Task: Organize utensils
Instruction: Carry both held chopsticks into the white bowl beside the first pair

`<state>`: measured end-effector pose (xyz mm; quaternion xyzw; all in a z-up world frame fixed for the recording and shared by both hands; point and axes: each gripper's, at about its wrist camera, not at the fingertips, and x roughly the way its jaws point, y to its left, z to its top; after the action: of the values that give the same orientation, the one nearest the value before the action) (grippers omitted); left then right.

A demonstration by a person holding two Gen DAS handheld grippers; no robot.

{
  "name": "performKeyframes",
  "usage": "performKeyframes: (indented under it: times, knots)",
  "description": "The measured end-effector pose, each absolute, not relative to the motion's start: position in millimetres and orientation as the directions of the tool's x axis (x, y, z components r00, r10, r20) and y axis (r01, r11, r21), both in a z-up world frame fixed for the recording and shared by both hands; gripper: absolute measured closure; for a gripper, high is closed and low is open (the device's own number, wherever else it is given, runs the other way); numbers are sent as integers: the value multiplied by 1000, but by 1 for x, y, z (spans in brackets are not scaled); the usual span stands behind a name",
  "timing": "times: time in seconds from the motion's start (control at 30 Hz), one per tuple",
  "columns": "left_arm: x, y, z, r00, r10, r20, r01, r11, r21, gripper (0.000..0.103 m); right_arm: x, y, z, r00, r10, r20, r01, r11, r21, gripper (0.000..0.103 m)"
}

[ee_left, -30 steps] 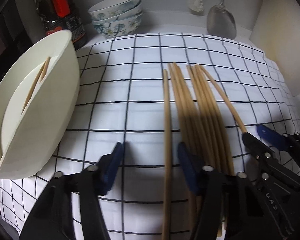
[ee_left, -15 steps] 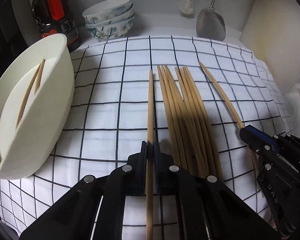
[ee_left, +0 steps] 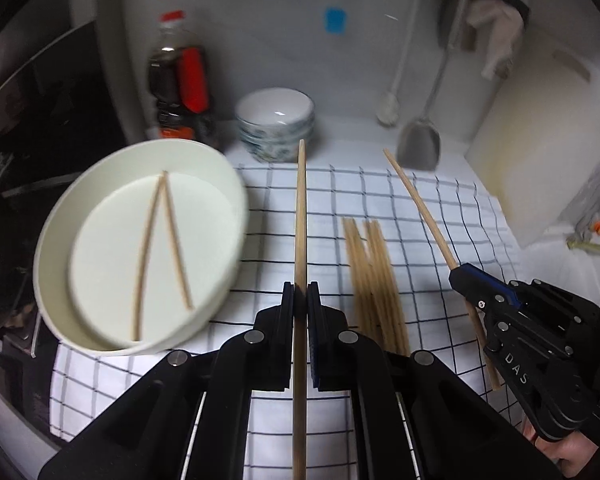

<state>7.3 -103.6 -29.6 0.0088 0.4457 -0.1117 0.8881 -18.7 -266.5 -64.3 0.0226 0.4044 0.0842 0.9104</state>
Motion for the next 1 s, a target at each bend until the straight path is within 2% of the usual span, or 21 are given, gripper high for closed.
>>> performKeyframes:
  times: [0.23,0.53,1.0]
  knots:
    - [21,-11,-9,607,-134,-783,123,990,-74,96,-2,-192,-42,665,236,-709,-202,970,134,97]
    - [81,86,-27,580,-132,-804,126,989,-72,96,50,-99,-47,656,226,-720,-175,974,146,97]
    - [130,99,-79,490,-142,-860,140,987,-83,96,115,-40,-84,551,259,-793,-188,965,184,97]
